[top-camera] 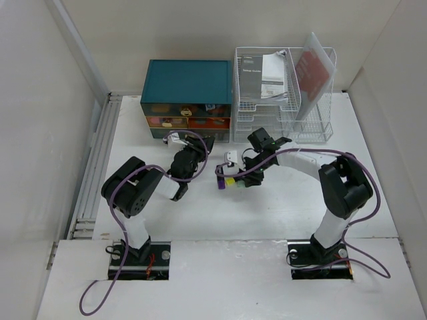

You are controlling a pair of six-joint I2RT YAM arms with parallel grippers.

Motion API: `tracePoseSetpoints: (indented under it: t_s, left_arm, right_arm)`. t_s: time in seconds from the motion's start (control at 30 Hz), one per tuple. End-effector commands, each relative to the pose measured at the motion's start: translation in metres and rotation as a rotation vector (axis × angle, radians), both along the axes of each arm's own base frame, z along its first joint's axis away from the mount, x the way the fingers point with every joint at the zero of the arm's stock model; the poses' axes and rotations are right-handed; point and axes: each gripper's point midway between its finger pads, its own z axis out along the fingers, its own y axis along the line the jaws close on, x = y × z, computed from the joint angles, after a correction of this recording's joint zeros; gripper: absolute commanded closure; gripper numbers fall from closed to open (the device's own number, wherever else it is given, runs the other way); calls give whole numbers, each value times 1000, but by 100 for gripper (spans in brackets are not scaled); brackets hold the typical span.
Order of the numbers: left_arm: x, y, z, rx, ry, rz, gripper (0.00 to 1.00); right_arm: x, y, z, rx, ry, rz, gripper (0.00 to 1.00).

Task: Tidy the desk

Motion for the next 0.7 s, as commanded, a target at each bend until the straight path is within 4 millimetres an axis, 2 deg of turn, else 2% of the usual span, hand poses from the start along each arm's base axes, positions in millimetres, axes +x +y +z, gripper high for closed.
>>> tracePoseSetpoints:
  t_s: [0.0,0.23,0.43,0.5,0.6,0.63,0.67]
  left_arm:
    - [-1,-3,-6,25,1,-18,81]
    - [1,-4,-2,20,-7,-18,81]
    - [1,-4,-2,20,-7,-18,81]
    - [3,-5,1,15,-14,-18,81]
    - [3,-5,1,15,-15,-18,81]
    - [3,-6,2,6,-12,-17,81]
    - [3,-6,2,6,-12,-17,81]
  right_arm:
    - [11,7,1,14,-42,-27,56]
    - [12,1,-19,-41,-40,-69,54]
    - [11,0,-23,-62,-38,-74,54]
    - [9,3,-23,-62,-38,-65,57]
    - [9,1,-26,-74,-36,-67,74]
    - [9,1,-26,-74,-36,-67,86]
    - [9,1,-26,-74,-36,-67,92]
